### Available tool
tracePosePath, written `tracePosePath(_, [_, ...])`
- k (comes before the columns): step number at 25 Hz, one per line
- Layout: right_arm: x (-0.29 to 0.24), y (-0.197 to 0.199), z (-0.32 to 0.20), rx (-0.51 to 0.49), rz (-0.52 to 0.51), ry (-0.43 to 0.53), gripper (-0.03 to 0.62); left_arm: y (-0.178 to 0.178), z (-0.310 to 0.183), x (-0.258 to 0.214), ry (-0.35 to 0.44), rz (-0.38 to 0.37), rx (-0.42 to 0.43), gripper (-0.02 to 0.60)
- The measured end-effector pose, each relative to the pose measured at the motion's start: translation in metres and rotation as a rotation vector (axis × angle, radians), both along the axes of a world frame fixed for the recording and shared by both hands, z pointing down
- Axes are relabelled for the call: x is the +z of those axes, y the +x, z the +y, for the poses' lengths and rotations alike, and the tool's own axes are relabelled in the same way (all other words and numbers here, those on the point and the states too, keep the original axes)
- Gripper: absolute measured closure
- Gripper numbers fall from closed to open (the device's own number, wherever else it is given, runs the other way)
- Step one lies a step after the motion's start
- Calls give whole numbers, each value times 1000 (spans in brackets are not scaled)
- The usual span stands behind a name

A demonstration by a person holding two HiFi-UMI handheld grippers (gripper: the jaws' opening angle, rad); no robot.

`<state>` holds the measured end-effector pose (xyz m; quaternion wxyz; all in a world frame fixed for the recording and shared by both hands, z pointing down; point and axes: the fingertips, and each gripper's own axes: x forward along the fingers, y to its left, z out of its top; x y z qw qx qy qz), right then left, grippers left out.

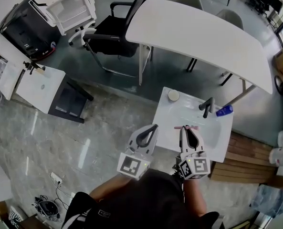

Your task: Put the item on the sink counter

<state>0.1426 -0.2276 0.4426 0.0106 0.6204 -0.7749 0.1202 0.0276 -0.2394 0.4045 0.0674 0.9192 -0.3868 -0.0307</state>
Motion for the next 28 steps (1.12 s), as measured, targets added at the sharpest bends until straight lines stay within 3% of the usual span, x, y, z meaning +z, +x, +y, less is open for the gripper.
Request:
tracePosePath(10, [20, 3, -66, 44, 3, -10, 547, -7, -43, 11, -8, -1, 26, 566])
tracePosePath(28, [95, 27, -164, 90, 20, -109, 547, -5, -88, 20, -33, 6, 70, 566])
